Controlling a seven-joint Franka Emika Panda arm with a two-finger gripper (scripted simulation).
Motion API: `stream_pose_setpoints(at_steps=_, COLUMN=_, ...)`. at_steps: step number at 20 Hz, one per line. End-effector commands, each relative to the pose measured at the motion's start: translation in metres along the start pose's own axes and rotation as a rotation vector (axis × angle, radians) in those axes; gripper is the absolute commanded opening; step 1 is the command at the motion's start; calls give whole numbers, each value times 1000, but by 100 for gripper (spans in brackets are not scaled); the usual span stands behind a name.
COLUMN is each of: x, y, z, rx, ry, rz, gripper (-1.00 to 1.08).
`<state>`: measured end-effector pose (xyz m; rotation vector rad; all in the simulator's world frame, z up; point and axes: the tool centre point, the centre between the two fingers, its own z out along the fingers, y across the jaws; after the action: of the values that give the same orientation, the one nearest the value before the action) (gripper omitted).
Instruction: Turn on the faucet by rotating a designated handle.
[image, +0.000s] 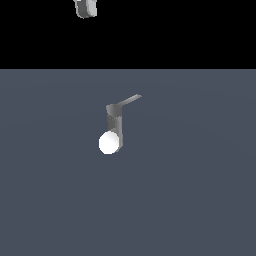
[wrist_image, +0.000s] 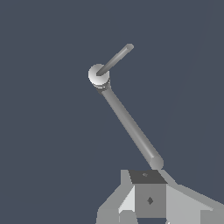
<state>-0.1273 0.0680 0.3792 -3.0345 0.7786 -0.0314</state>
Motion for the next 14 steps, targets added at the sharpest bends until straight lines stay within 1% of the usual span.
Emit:
stream_pose_setpoints(at_steps=1, x=12, y=-8, z=13, rx=0, ry=-1, rz=62, gripper=-100)
stream_pose_setpoints(at_steps=8, x=48, y=-24, z=48, rx=-2, ry=-3, rz=230, gripper=-100)
stream_pose_setpoints(at_steps=14, x=81, y=-32, z=78, rx=-4, ry=-5, rz=374, gripper=-100)
